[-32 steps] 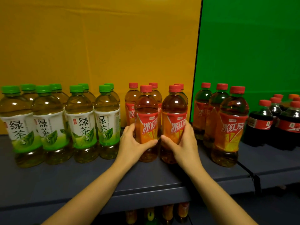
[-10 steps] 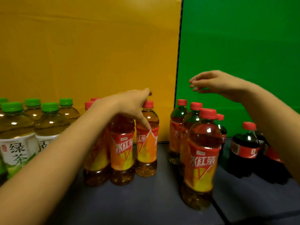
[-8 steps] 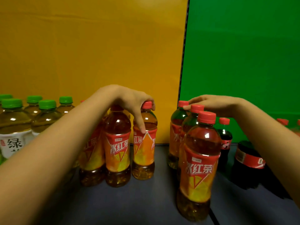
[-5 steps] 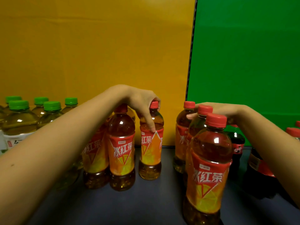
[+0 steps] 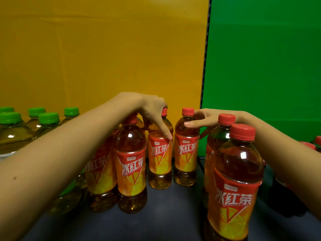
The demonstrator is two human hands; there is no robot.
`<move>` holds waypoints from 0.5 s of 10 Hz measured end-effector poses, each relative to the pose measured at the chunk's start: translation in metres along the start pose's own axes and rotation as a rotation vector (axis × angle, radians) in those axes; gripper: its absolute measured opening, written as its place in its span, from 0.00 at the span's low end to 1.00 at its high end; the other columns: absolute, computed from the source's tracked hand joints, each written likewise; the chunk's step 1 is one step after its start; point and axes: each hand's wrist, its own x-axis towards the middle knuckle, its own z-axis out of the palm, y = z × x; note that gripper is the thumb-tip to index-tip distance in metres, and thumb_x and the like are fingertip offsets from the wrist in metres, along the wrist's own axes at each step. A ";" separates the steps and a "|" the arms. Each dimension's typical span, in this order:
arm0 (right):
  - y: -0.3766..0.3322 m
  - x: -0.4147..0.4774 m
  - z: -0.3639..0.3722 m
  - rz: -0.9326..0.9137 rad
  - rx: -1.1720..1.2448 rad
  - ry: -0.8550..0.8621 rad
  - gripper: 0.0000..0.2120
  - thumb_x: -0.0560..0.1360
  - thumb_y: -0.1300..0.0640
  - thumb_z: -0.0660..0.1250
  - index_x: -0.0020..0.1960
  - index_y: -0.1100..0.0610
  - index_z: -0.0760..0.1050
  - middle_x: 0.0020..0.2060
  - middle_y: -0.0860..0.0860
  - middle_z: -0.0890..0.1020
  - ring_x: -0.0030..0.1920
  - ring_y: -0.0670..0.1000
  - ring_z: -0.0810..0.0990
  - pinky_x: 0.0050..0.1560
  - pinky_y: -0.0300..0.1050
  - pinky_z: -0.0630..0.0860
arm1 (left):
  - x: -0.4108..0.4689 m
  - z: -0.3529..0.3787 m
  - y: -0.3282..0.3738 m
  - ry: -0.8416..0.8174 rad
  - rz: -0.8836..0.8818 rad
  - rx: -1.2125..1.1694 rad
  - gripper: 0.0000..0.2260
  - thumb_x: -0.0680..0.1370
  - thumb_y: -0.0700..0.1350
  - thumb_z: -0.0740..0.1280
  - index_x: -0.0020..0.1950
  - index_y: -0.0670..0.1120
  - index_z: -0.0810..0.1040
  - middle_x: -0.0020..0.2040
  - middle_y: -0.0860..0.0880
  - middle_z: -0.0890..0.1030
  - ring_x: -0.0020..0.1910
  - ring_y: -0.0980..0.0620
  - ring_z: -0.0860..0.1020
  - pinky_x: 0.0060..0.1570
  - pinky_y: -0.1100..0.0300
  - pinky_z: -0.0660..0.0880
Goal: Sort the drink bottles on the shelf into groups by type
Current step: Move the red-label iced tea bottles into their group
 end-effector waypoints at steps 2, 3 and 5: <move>-0.015 0.004 0.003 -0.009 -0.093 -0.112 0.37 0.46 0.29 0.74 0.53 0.40 0.73 0.50 0.43 0.82 0.49 0.44 0.82 0.40 0.36 0.79 | 0.007 0.002 -0.005 0.014 -0.024 0.058 0.27 0.56 0.67 0.73 0.40 0.48 0.70 0.38 0.51 0.77 0.39 0.51 0.77 0.37 0.58 0.74; -0.015 0.006 0.003 -0.003 -0.087 -0.126 0.39 0.46 0.29 0.74 0.54 0.40 0.72 0.52 0.44 0.80 0.49 0.45 0.82 0.40 0.37 0.79 | 0.006 0.004 -0.007 0.032 -0.015 0.093 0.26 0.57 0.67 0.72 0.39 0.49 0.69 0.38 0.52 0.76 0.38 0.52 0.76 0.38 0.58 0.72; -0.010 0.005 0.001 0.004 -0.079 -0.127 0.30 0.54 0.34 0.73 0.53 0.37 0.70 0.52 0.42 0.78 0.50 0.44 0.80 0.40 0.35 0.79 | 0.002 0.003 -0.004 0.024 -0.006 0.104 0.29 0.60 0.65 0.72 0.47 0.46 0.67 0.37 0.54 0.72 0.41 0.49 0.74 0.41 0.57 0.71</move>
